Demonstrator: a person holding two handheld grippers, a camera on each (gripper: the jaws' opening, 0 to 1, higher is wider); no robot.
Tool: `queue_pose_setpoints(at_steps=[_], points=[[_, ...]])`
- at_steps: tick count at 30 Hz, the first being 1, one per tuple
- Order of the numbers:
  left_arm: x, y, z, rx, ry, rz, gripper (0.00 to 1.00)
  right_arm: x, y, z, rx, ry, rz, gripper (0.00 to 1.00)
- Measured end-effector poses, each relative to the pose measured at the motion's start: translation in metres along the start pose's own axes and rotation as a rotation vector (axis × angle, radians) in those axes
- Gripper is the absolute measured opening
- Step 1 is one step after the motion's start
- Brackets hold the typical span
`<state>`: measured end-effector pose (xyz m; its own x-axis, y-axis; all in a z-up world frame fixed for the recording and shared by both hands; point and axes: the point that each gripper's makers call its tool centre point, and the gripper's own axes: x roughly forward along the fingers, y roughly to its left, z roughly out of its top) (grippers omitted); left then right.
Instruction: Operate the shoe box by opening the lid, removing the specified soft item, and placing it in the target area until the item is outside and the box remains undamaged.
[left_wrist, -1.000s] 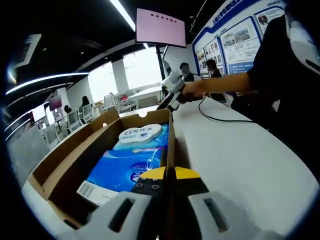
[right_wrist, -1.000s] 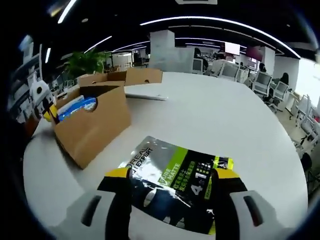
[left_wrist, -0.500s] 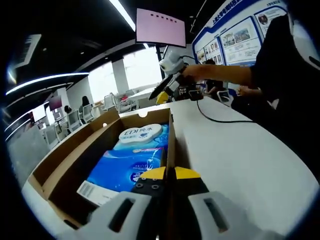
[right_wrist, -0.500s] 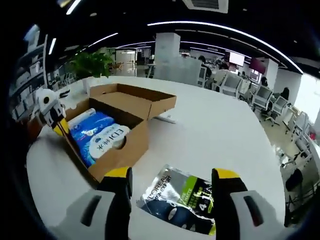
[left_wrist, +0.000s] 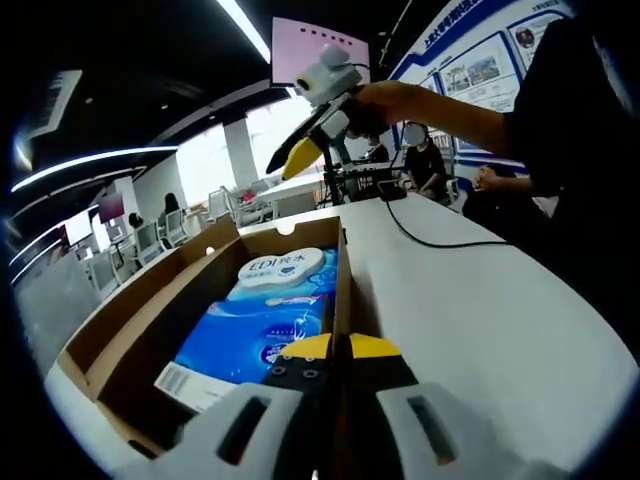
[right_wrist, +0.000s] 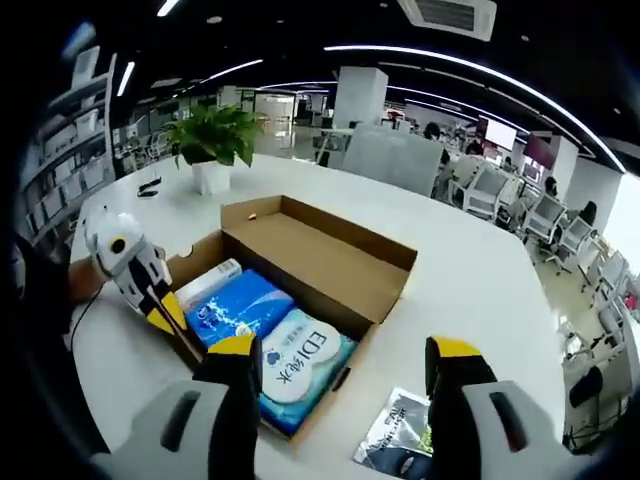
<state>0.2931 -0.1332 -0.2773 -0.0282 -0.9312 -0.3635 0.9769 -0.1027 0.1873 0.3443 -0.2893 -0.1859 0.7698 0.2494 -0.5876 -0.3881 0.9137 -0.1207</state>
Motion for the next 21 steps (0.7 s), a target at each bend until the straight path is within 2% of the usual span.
queue_pose_setpoints(at_steps=[5, 9, 14, 21], points=[[-0.001, -0.006, 0.002, 0.004, 0.0, 0.001, 0.04, 0.016, 0.014, -0.004, -0.023, 0.054, -0.014, 0.68], [-0.001, -0.009, 0.003, 0.006, -0.002, 0.0, 0.04, 0.031, 0.026, -0.016, -0.072, 0.13, -0.007, 0.68], [0.0, -0.007, 0.003, 0.006, -0.002, 0.0, 0.04, 0.043, 0.031, -0.023, -0.032, 0.167, 0.003, 0.68], [0.001, -0.005, 0.002, 0.005, -0.002, -0.001, 0.04, 0.054, 0.038, -0.032, -0.025, 0.212, -0.005, 0.68]])
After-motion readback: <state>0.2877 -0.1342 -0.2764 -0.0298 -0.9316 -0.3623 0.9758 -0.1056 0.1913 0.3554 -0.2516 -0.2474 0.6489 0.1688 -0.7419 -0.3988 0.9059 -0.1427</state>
